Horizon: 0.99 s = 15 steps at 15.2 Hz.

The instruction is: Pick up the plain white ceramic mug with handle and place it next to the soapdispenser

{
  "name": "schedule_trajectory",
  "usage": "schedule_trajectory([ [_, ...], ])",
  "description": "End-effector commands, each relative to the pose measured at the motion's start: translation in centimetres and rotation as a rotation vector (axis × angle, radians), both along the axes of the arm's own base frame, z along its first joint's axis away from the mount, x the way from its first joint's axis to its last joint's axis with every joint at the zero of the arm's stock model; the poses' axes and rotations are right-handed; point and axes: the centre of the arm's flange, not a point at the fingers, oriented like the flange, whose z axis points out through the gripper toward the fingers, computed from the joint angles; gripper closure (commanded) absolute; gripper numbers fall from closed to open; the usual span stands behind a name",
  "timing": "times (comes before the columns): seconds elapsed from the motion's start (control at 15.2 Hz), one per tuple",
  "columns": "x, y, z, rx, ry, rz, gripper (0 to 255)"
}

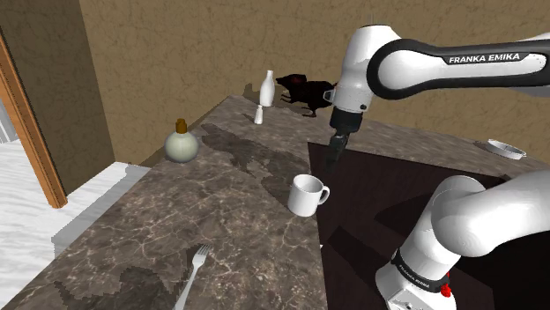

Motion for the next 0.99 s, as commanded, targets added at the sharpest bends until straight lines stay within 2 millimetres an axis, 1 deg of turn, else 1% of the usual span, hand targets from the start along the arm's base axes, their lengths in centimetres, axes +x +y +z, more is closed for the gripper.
schedule_trajectory([
  [0.0,1.1,1.2,-2.3,-0.01,-0.02,-0.004,0],
  [0.4,3.3,4.0,-9.2,-0.041,-0.071,-0.016,0],
  [0.46,3.4,4.1,-9.4,-0.042,-0.072,-0.016,0],
  [0.86,3.4,4.1,-12.6,-0.042,-0.072,-0.016,0],
  [0.92,3.4,4.1,-13.4,-0.042,-0.072,-0.016,0],
])
